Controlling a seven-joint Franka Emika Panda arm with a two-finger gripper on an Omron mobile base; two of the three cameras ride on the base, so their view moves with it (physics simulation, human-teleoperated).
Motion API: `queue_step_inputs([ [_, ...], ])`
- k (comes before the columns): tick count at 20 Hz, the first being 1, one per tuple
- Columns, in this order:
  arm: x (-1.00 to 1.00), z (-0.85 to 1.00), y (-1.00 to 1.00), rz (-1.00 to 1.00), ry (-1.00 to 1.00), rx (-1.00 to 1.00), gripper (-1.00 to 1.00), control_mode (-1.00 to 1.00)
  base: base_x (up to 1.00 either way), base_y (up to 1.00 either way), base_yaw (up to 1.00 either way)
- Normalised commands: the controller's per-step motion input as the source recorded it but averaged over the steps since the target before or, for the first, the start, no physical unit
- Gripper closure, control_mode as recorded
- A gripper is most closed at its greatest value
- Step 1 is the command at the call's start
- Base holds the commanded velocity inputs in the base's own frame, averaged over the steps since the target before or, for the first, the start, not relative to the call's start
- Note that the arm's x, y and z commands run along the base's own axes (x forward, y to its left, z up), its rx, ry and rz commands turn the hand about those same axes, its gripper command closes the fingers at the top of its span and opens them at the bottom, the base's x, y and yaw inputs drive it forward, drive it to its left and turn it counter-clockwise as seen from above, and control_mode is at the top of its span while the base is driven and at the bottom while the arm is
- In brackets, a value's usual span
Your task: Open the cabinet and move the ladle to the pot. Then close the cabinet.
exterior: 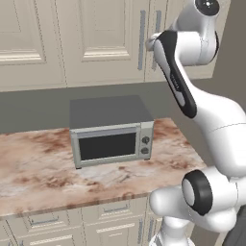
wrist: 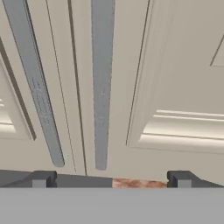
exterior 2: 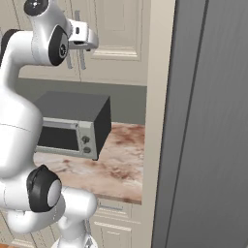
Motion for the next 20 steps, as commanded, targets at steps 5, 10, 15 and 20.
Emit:
queue_step_inputs([
  [5,0.1,-0.24,0.05,0.0,-0.02,0.0,-1.0,-1.0,0.0,0.0,0.0],
  [10,0.17,-0.16,0.02,0.0,0.0,0.01,-1.0,-1.0,0.0,0.0,0.0],
  [15,0.22,-0.18,0.0,0.0,0.0,0.01,-1.0,-1.0,0.0,0.0,0.0],
  [20,0.37,-0.15,0.0,0.0,-0.04,0.0,-1.0,-1.0,0.0,0.0,0.0],
])
